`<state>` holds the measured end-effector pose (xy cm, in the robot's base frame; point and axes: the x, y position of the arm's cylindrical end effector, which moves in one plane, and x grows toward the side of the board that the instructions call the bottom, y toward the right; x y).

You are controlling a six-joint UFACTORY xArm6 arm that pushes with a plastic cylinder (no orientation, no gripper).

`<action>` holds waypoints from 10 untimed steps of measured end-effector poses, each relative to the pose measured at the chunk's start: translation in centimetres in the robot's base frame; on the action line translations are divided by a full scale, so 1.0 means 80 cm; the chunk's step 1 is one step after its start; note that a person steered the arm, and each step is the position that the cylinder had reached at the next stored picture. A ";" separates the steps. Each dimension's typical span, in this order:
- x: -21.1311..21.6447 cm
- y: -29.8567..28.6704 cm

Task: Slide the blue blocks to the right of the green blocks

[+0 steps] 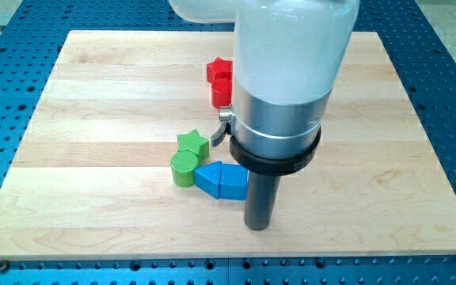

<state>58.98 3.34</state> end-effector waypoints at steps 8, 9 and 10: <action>-0.102 0.004; -0.108 -0.003; -0.117 -0.004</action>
